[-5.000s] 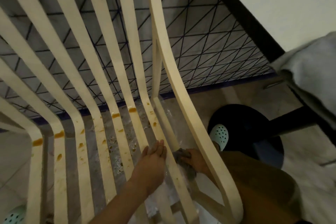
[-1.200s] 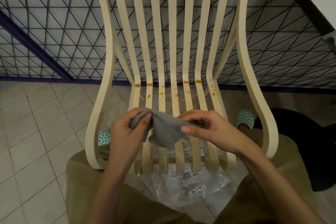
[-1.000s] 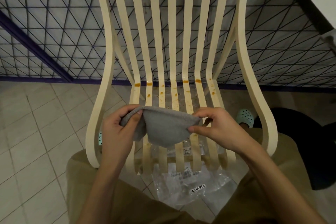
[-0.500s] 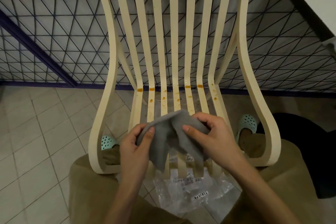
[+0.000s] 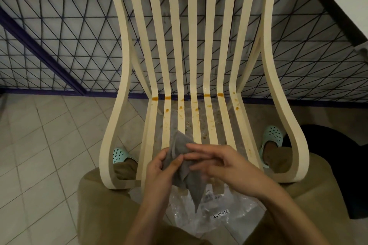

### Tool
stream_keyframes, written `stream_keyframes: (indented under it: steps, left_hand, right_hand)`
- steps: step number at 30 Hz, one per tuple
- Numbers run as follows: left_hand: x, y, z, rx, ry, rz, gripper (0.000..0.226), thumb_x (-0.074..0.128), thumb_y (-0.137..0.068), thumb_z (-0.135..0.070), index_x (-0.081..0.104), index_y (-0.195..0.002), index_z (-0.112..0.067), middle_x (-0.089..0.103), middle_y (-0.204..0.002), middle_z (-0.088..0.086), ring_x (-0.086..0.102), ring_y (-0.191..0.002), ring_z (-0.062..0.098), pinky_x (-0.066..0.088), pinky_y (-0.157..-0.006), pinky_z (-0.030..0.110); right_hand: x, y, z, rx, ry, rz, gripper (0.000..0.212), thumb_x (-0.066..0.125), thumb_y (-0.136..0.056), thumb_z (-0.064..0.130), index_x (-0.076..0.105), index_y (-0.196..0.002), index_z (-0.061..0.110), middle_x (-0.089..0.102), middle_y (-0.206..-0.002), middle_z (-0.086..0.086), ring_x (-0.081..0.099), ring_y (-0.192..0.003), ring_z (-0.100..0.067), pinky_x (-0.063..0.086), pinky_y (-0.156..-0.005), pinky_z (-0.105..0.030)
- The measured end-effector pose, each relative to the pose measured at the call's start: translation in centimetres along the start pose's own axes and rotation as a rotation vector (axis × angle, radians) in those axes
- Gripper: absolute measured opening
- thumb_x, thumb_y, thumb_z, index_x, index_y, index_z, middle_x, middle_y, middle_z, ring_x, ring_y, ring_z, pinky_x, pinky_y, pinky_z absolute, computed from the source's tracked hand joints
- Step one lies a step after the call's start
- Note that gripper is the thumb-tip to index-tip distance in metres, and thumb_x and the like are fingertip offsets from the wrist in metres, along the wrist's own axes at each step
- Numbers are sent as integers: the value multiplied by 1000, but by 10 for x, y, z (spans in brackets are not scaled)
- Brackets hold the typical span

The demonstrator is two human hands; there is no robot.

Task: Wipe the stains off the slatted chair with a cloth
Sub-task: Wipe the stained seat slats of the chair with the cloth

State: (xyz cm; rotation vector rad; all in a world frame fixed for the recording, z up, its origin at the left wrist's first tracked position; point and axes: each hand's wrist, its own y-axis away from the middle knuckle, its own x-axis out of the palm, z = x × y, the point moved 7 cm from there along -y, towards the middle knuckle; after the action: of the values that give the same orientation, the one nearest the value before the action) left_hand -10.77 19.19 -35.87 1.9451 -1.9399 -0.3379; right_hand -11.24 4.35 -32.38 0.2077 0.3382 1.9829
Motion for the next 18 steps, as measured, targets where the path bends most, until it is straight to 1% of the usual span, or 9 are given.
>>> stream_keyframes:
  steps: [3,5,6,8,9,11,12,15,18]
  left_hand:
    - [-6,-3,-11,30,-49,27,23,55,-92,-3,67,-108,-13,74,-99,3,70,-96,19,56,-80,35]
    - [-6,-4,-20,61,-118,72,27,53,-92,1,70,-98,-18,75,-91,-3,70,-90,14,58,-75,27]
    - [-4,-5,-25,78,-138,104,31,51,-91,3,71,-94,-20,74,-87,-4,69,-86,12,57,-73,25]
    - [0,-6,-37,134,-196,171,34,52,-91,2,74,-87,-24,72,-87,0,68,-85,13,56,-72,25]
    - [3,-7,-44,169,-226,206,31,54,-90,-2,75,-85,-25,71,-87,2,67,-86,14,56,-72,25]
    - [8,-8,-57,227,-276,271,29,52,-82,-11,75,-79,-28,70,-82,-1,67,-83,12,55,-70,23]
    - [10,-9,-63,250,-293,285,31,51,-80,-11,75,-76,-29,69,-79,-4,66,-80,9,54,-68,21]
    - [11,-13,-80,333,-334,278,45,49,-90,4,74,-71,-28,68,-72,-10,65,-75,3,51,-65,15]
    - [9,-11,-90,405,-334,265,42,47,-91,13,73,-82,-18,72,-75,-13,67,-78,0,51,-67,13]
  right_hand:
    - [-27,-5,-3,-76,-118,-204,39,57,-88,-10,63,-119,13,73,-108,-6,71,-94,-24,58,-80,-35]
    - [-42,-8,-7,-130,4,-328,41,71,-80,-5,64,-114,17,70,-111,0,67,-101,-20,56,-81,-33]
    - [-44,-12,-11,-127,87,-316,48,77,-76,1,62,-116,24,66,-117,7,61,-110,-13,53,-88,-32]
    - [-35,-20,-19,-104,177,-158,63,84,-71,14,57,-124,34,58,-127,19,49,-123,-1,42,-102,-28]
    - [-28,-24,-23,-94,201,-77,66,85,-70,17,56,-127,35,57,-128,20,47,-125,1,38,-105,-25]
    - [-17,-32,-31,-72,256,-15,60,86,-71,19,60,-123,34,61,-123,20,51,-120,4,41,-103,-22]
    - [-15,-34,-34,-55,279,-19,52,85,-72,21,64,-118,31,65,-118,18,56,-114,4,45,-99,-24]
    - [-16,-40,-48,-25,274,-45,29,77,-80,29,72,-108,23,72,-107,10,66,-100,-5,56,-88,-36]
    - [-23,-42,-63,20,101,-92,24,67,-90,30,70,-108,14,74,-104,-2,70,-98,-18,57,-87,-43]
